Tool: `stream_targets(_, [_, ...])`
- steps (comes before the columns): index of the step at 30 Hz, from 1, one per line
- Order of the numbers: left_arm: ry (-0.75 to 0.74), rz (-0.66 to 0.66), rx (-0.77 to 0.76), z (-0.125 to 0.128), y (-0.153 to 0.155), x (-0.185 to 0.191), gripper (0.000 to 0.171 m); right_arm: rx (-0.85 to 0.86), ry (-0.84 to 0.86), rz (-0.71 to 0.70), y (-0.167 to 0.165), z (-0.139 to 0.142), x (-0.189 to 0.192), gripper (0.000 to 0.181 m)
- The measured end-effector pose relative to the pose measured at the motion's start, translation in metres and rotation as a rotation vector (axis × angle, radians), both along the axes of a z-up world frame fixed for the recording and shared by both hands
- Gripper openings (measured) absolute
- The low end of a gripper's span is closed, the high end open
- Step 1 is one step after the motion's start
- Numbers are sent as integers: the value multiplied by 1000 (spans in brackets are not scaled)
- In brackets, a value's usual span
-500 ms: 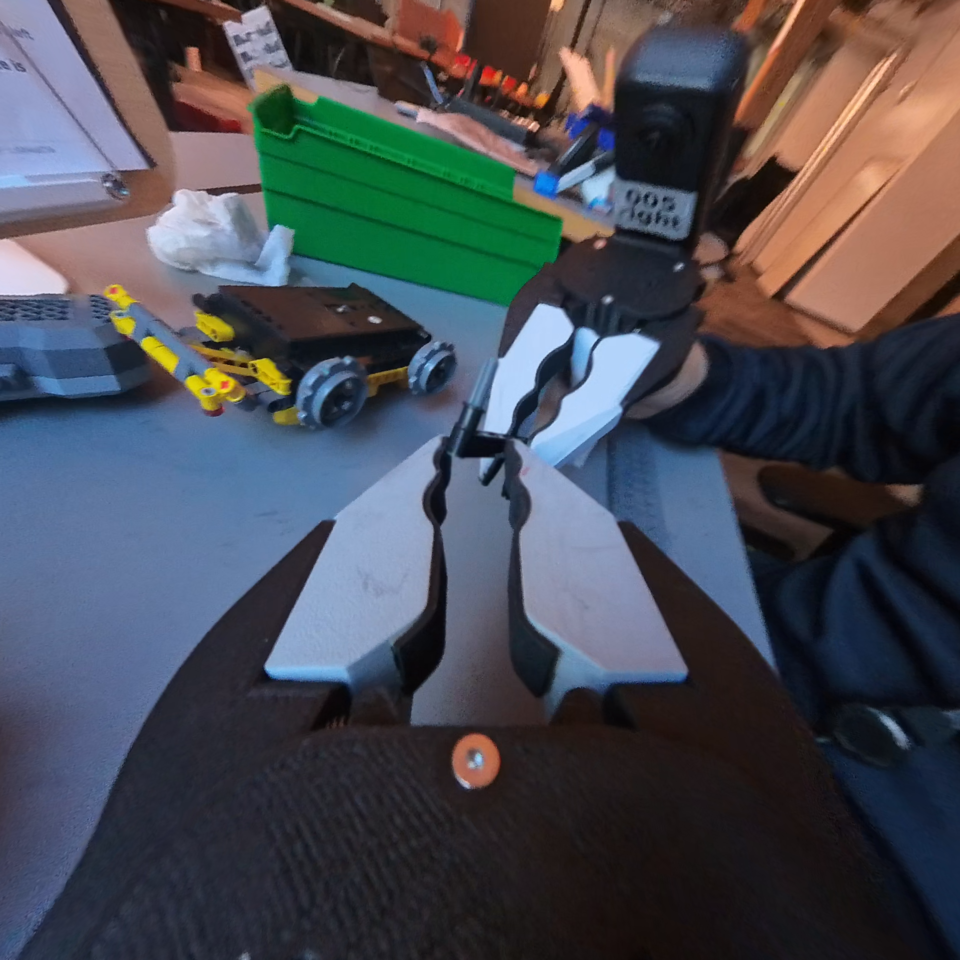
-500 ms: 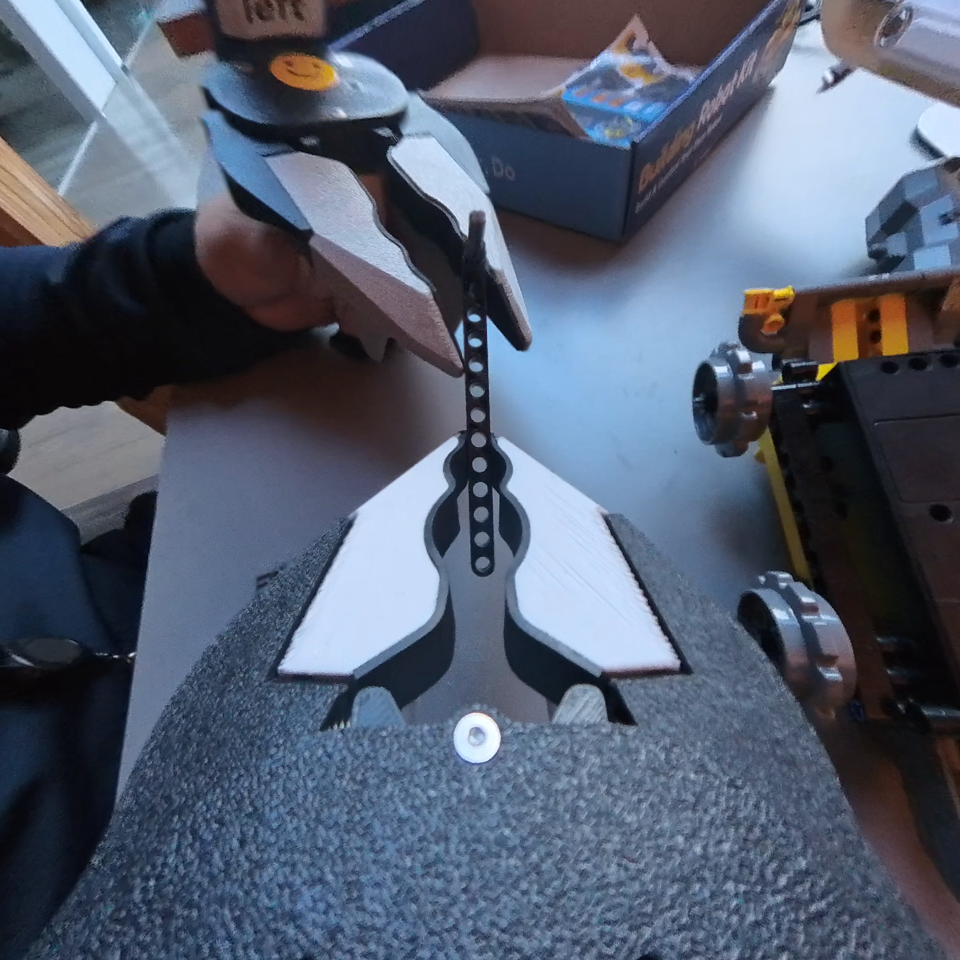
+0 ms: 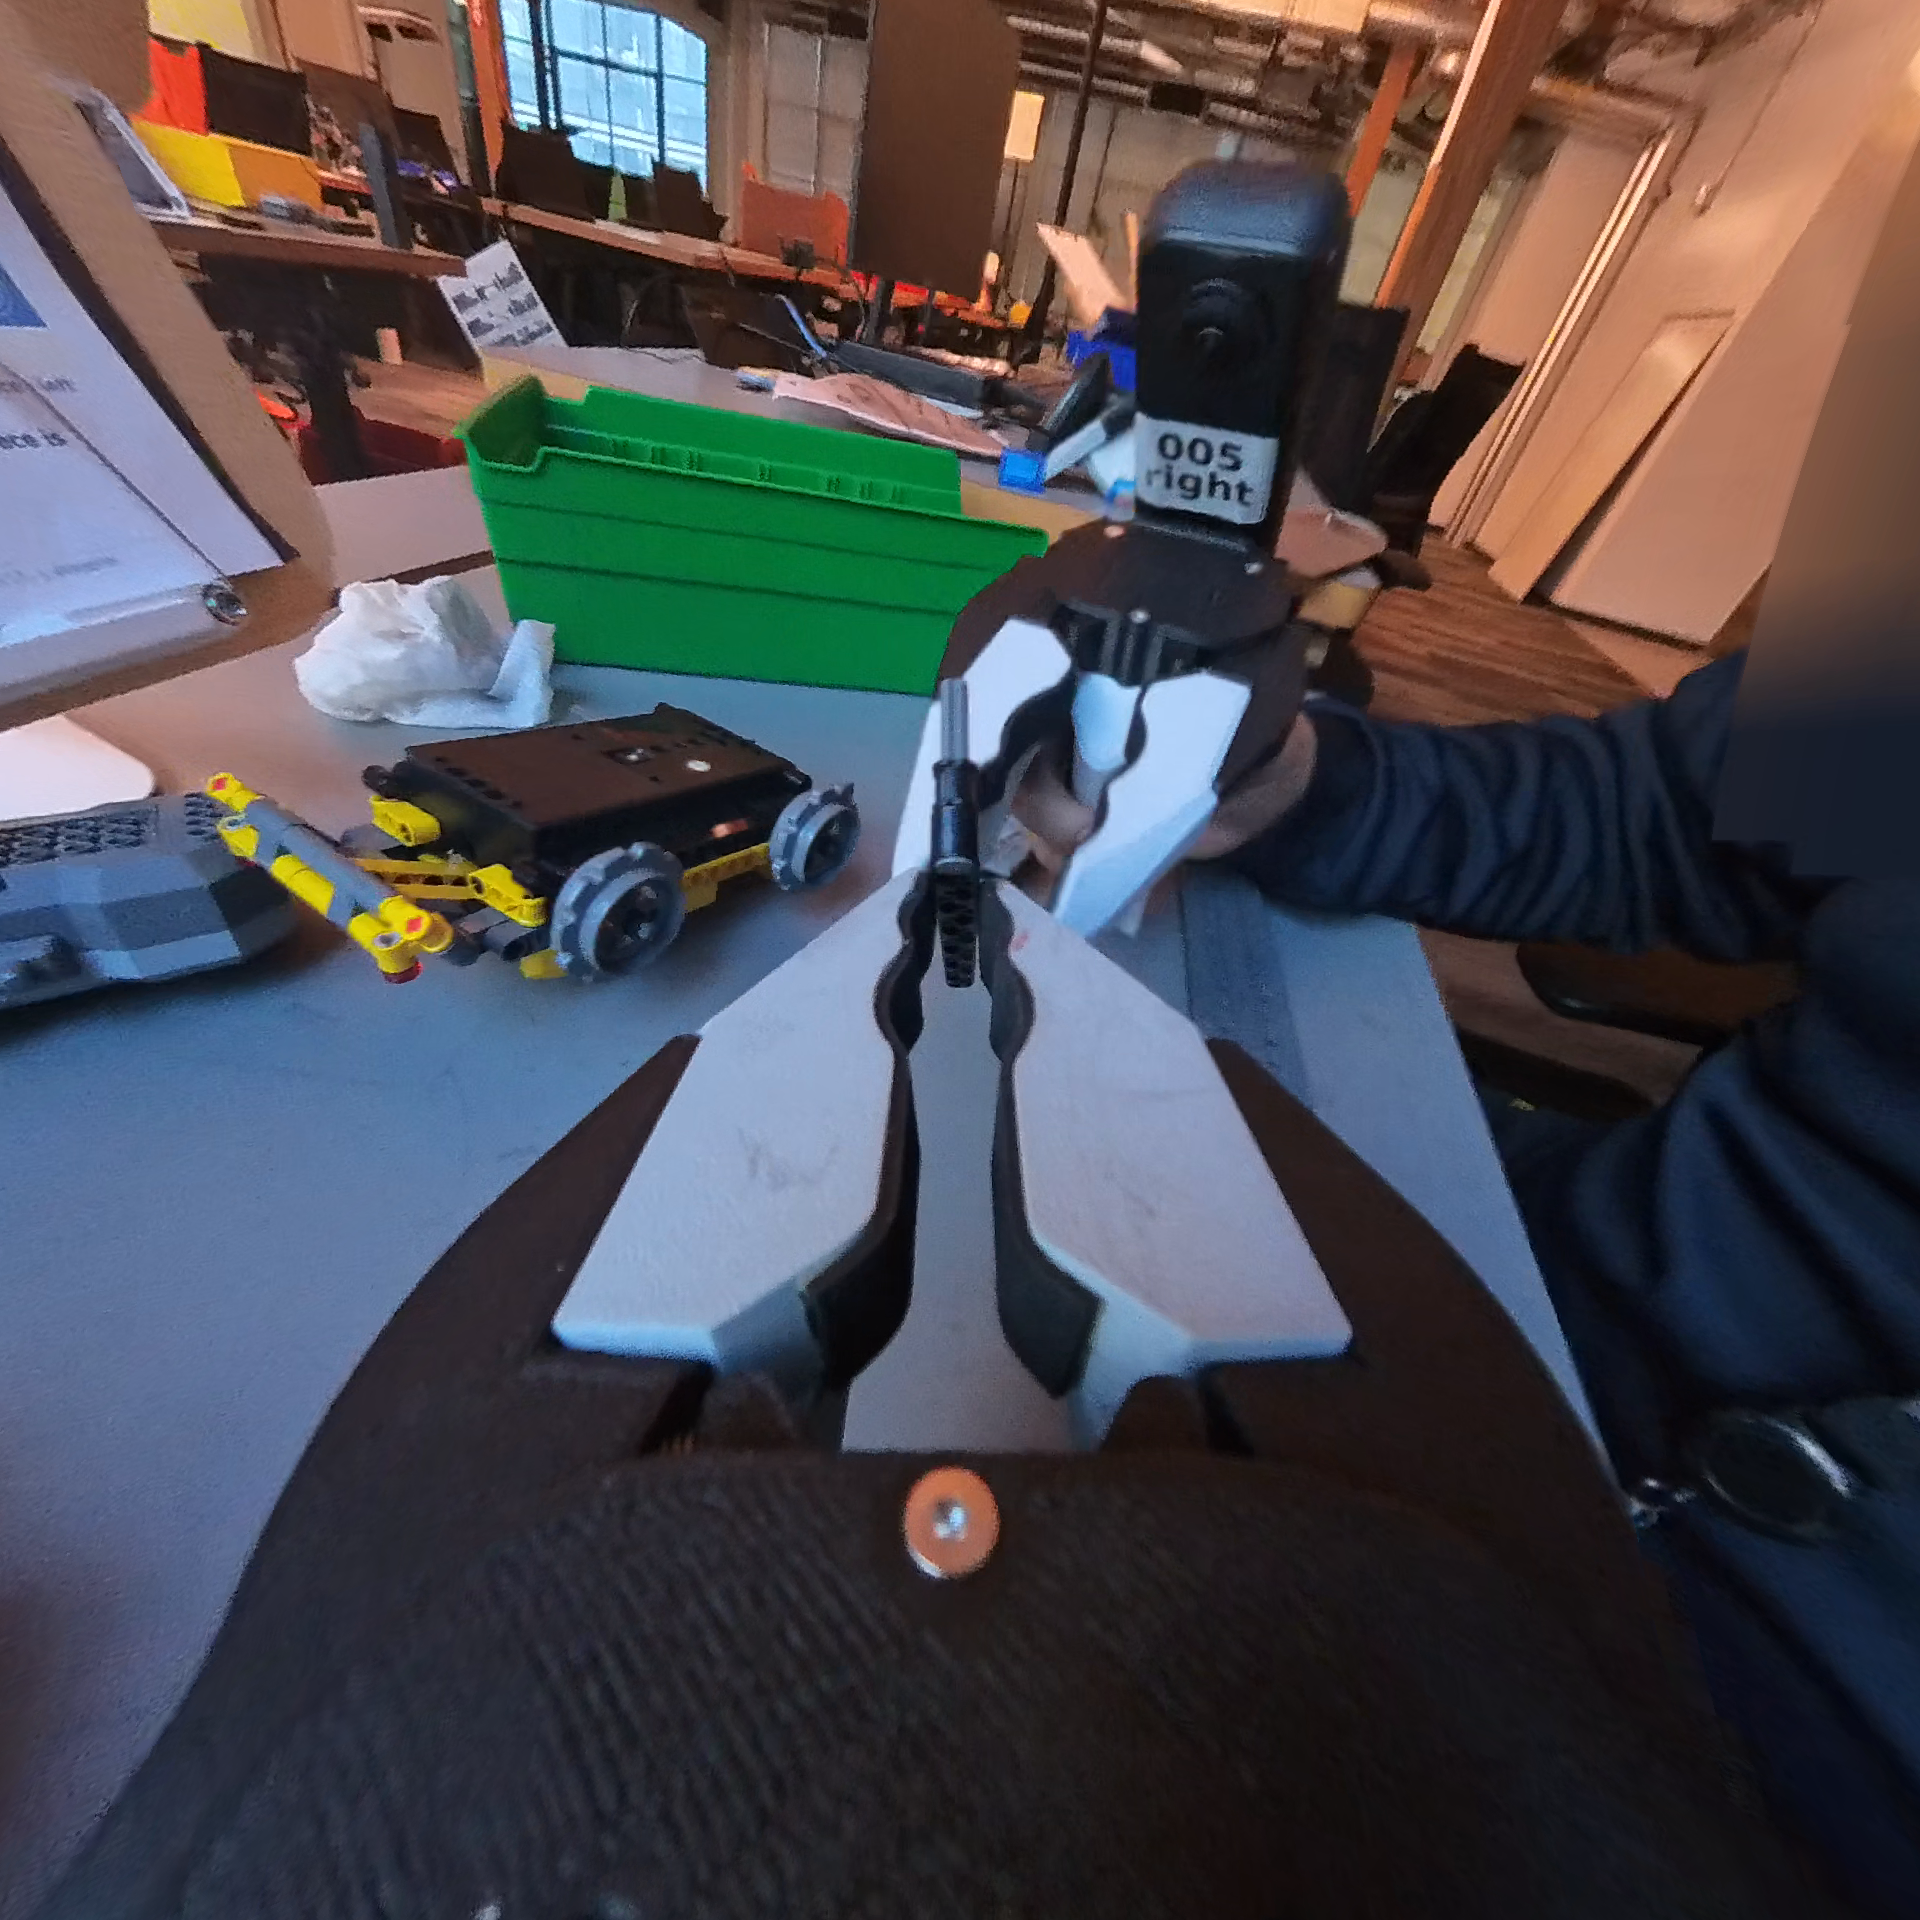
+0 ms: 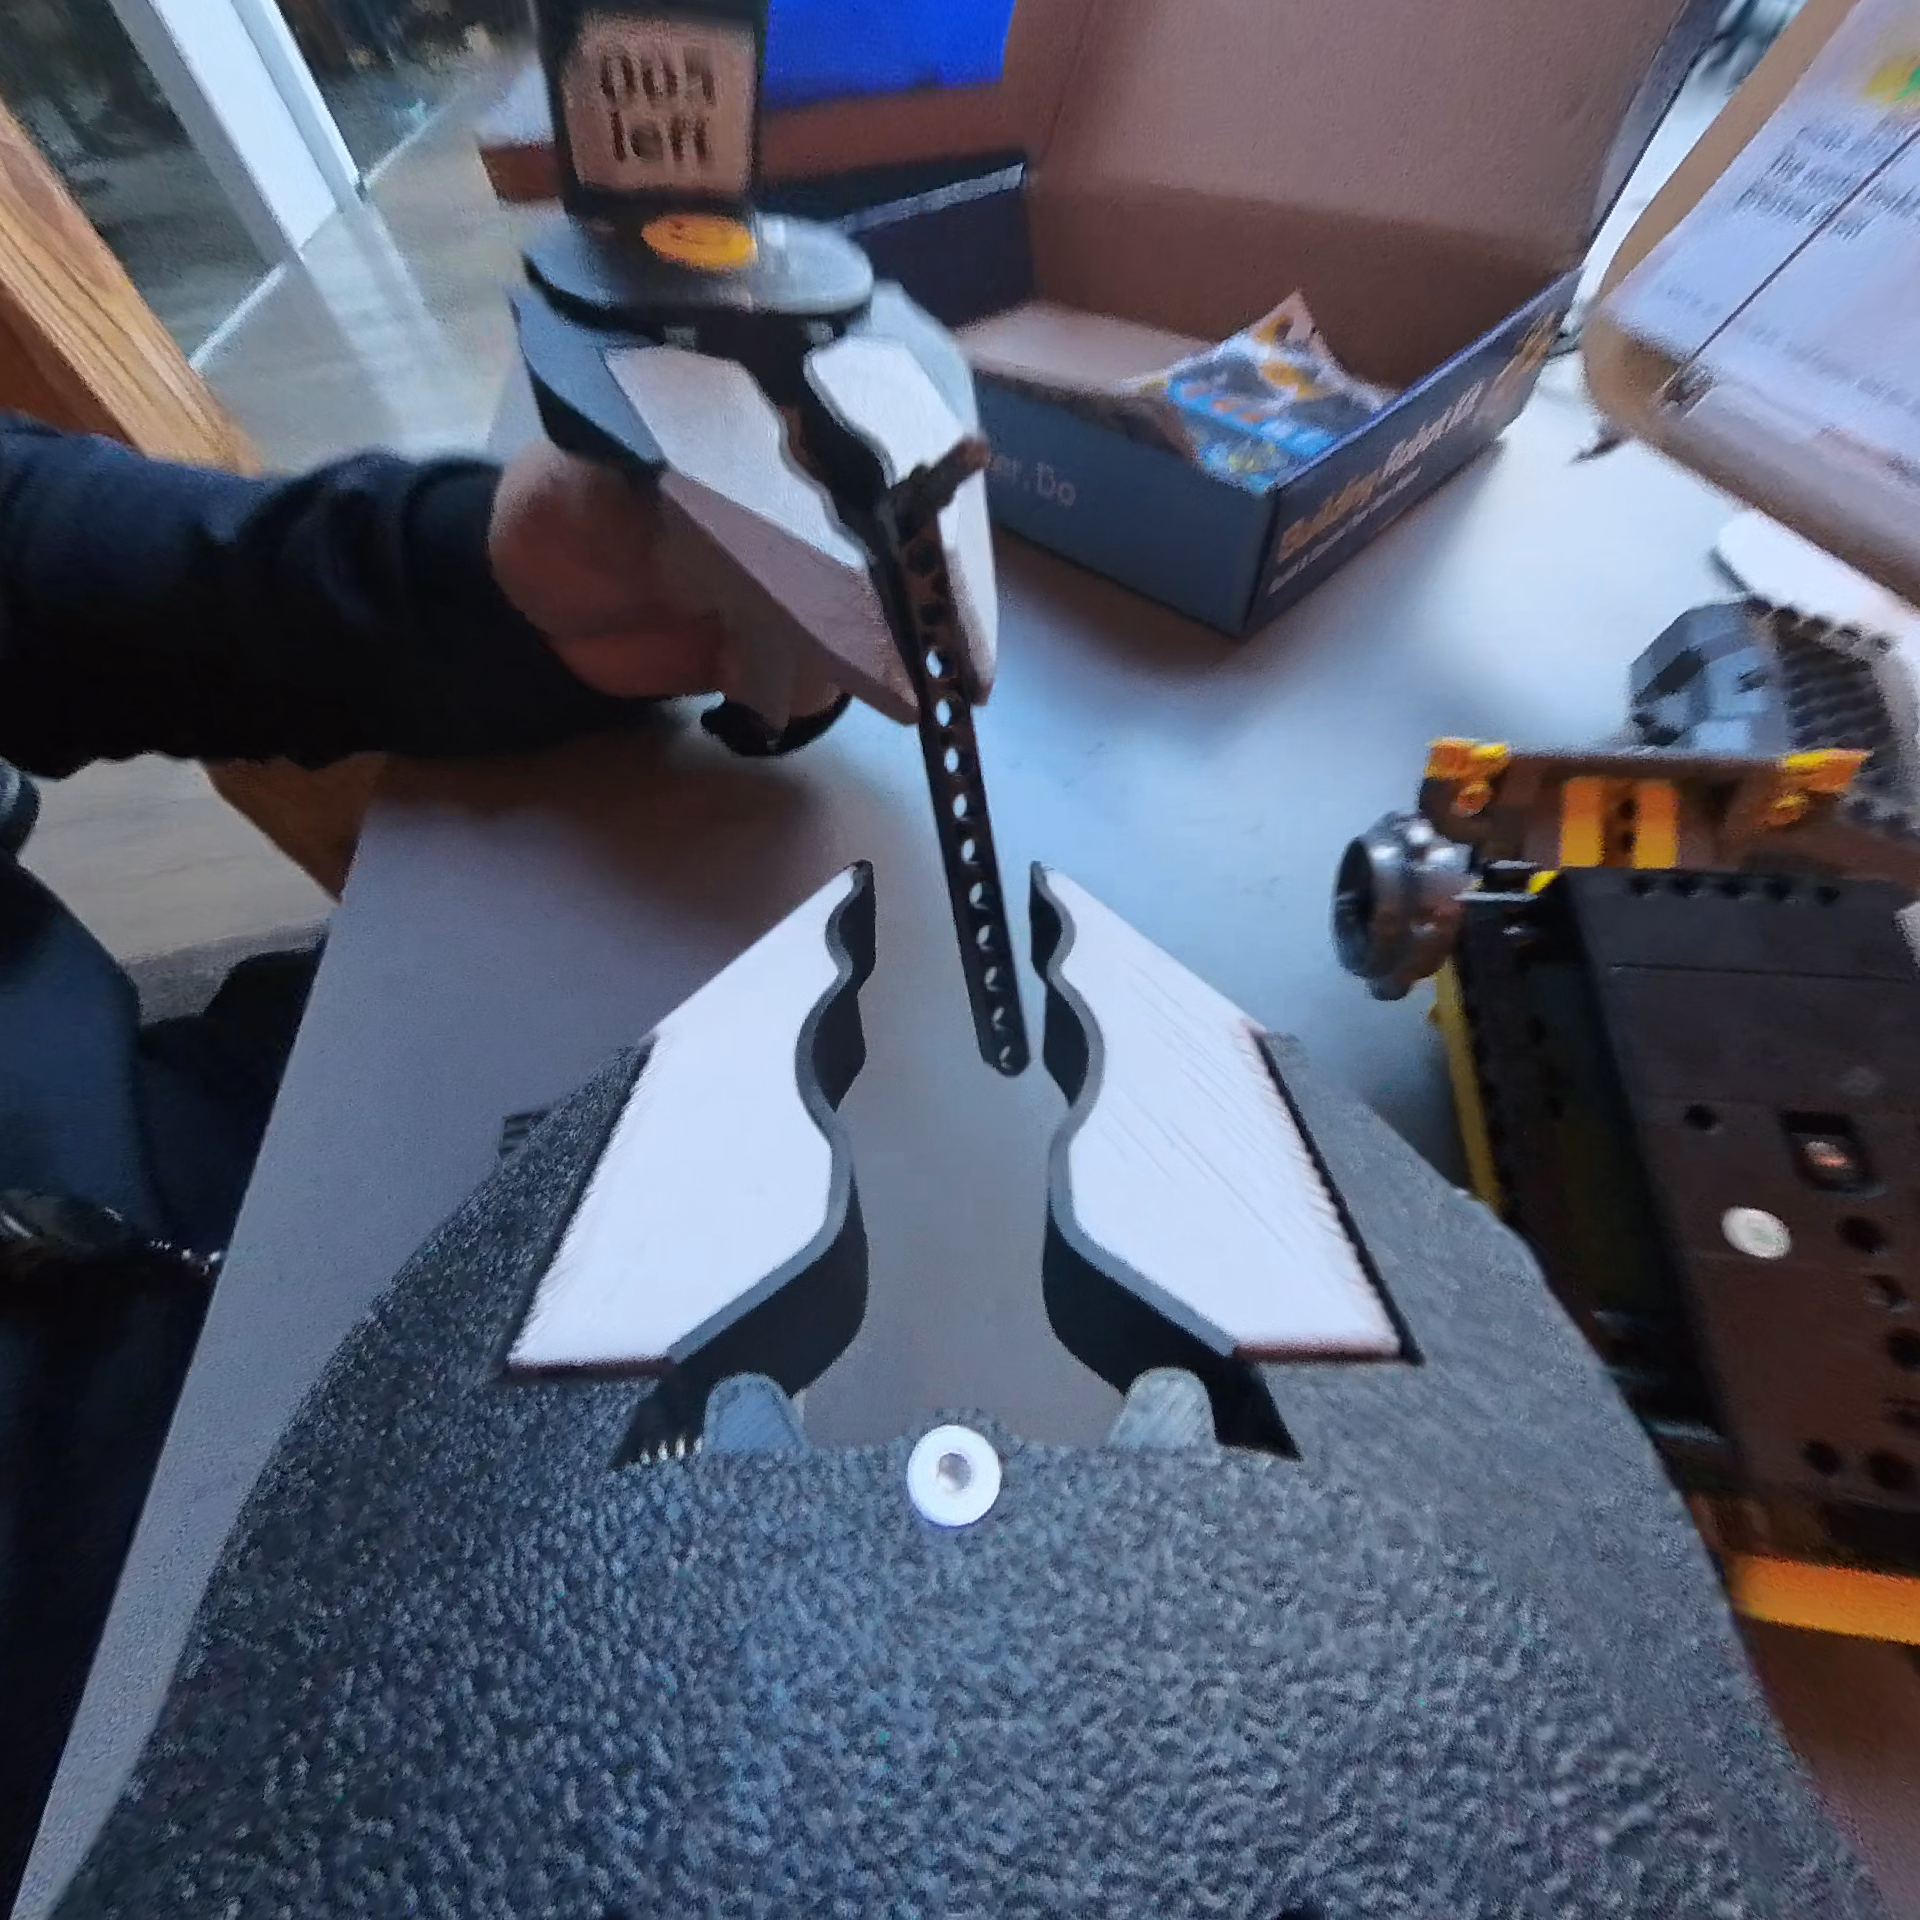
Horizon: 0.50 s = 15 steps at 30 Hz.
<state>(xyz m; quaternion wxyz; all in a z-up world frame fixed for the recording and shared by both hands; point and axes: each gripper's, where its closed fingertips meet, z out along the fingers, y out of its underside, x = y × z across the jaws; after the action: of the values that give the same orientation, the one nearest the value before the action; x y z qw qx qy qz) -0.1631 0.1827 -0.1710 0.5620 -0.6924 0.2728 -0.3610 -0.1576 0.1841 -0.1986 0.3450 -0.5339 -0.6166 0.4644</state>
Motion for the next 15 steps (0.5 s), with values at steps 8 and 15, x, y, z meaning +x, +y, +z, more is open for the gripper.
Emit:
stream_targets(8, [-44,-46,-10,3,-3,9,6,-240,246,78,-8,59,-13,25])
stream_targets(15, [-52,-46,16,7,-4,11,6,-237,236,90,-15,55,-24,5])
